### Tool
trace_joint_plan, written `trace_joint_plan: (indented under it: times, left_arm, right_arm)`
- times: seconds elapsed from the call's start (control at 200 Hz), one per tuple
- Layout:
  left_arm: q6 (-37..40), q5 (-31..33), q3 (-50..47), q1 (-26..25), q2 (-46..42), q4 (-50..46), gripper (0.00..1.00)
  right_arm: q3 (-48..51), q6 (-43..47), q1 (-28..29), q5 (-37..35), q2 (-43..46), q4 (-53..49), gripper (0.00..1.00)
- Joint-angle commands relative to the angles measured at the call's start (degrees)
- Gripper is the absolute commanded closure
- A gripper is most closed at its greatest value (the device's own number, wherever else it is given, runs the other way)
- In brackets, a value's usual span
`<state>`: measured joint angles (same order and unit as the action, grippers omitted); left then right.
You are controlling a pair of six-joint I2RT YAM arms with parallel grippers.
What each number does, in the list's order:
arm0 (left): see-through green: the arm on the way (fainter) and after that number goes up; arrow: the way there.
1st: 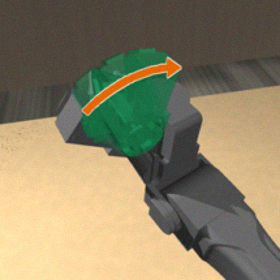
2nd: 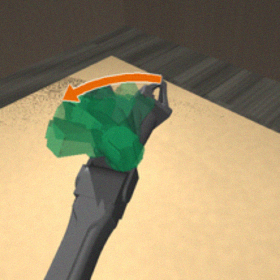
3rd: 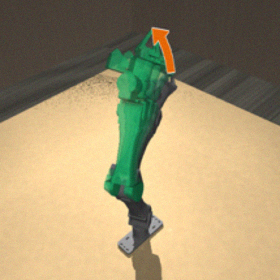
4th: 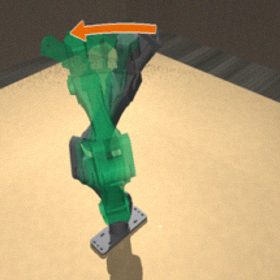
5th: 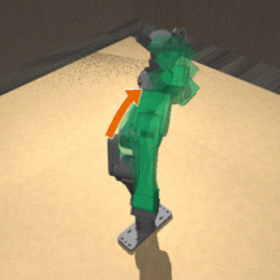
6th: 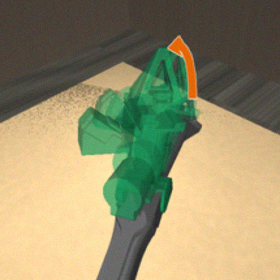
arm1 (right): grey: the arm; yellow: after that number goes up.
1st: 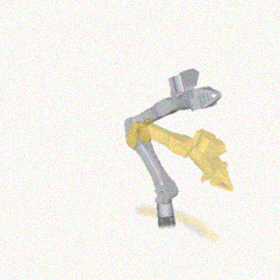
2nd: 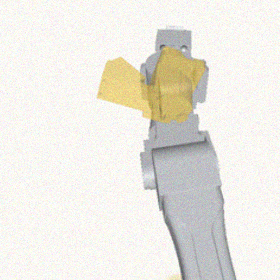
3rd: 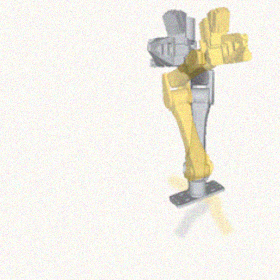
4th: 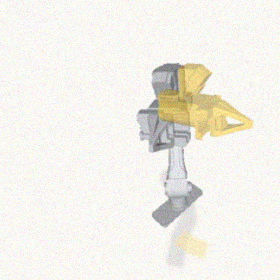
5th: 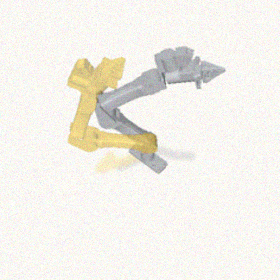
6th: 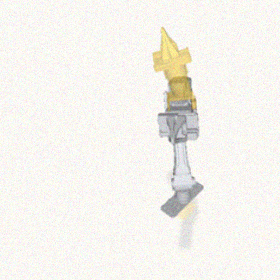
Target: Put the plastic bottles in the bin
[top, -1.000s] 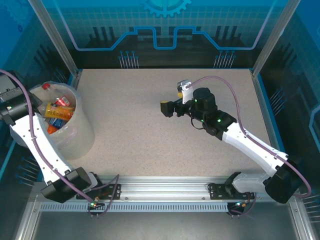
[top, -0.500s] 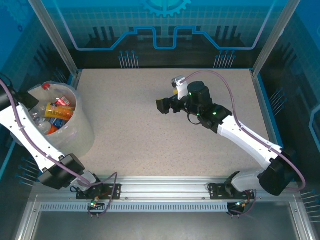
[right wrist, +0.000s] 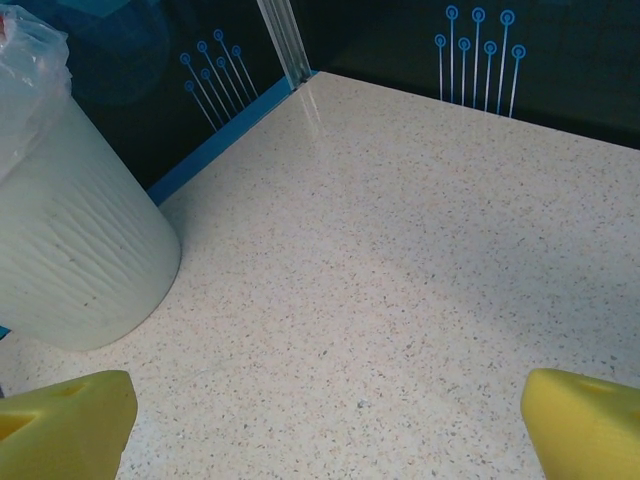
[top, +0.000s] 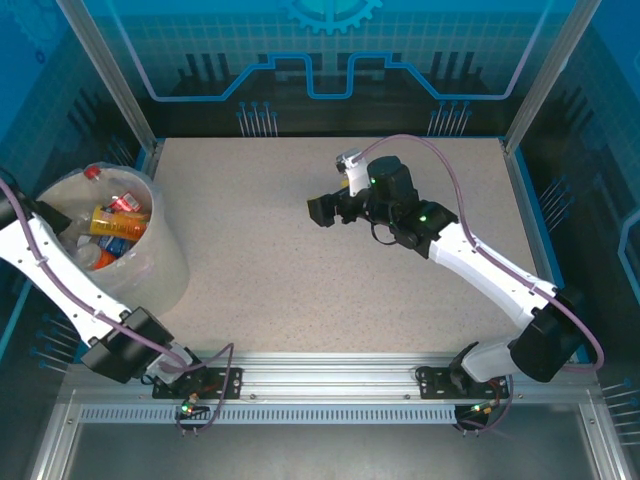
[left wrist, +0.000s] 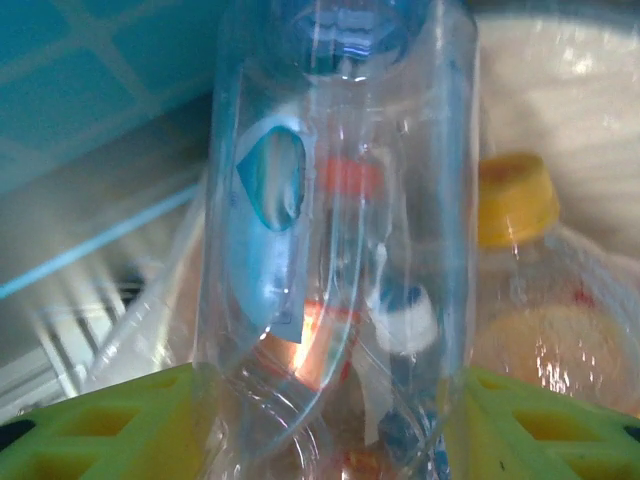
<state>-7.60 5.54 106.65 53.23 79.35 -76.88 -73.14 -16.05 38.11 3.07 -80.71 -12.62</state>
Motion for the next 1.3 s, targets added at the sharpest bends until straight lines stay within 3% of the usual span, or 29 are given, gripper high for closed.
trace_joint_plan:
  times: [0.0, 0.16, 0.305, 0.51, 0.63, 0.705, 0.795, 0.88, 1.1, 1.186, 1.296]
  left_arm:
    - [-0.68, -4.1, -3.28, 0.64, -5.47, 12.99, 0.41]
    - [0.14, -10.12, -12.43, 0.58, -14.65, 29.13, 0.4]
    - [5.22, -7.55, -22.92, 0.64, -20.9, 45.21, 0.44]
    - [14.17, -7.6, -30.44, 0.57, -19.87, 51.3, 0.42]
    - [14.9, -7.4, -34.64, 0.59, -20.53, 54.94, 0.4]
    - [15.02, -7.81, -36.34, 0.58, -20.55, 55.87, 0.36]
    - [14.3, -7.37, -36.95, 0.64, -21.14, 55.88, 0.13]
    - [12.38, -9.35, -35.08, 0.61, -21.78, 53.97, 0.02]
    - [4.57, -16.51, -24.94, 0.16, -20.91, 46.08, 0.01]
    - [-2.27, -23.29, -22.67, -0.46, -21.42, 44.48, 0.01]
    - [-8.54, -25.47, -21.8, -7.82, -22.93, 43.65, 0.01]
  right_arm:
    - [-0.51, -0.83, 1.16, 0.1, -0.68, -0.3, 0.0]
    - [-0.84, -0.44, 1.22, -0.98, -0.7, -0.03, 0.0]
    - [-0.77, 0.42, 1.24, -1.87, -0.59, 0.12, 0.0]
    - [-1.56, 0.19, 1.26, -2.27, -0.94, 0.11, 0.0]
    - [-1.49, -0.85, 1.26, -2.46, -1.0, 0.23, 0.0]
    - [-1.22, -1.22, 1.23, -2.53, -0.81, 0.23, 0.0]
    - [-0.65, -1.24, 1.19, -3.0, -0.59, 0.22, 0.0]
    - [0.06, -0.84, 1.26, -3.72, -0.09, 0.33, 0.0]
    - [1.49, 0.98, 1.23, -5.93, 0.89, 0.84, 0.0]
    - [2.18, 0.86, 1.18, -7.2, 1.46, 1.23, 0.0]
    - [4.19, -0.32, 1.09, -10.3, 3.4, 2.1, 0.0]
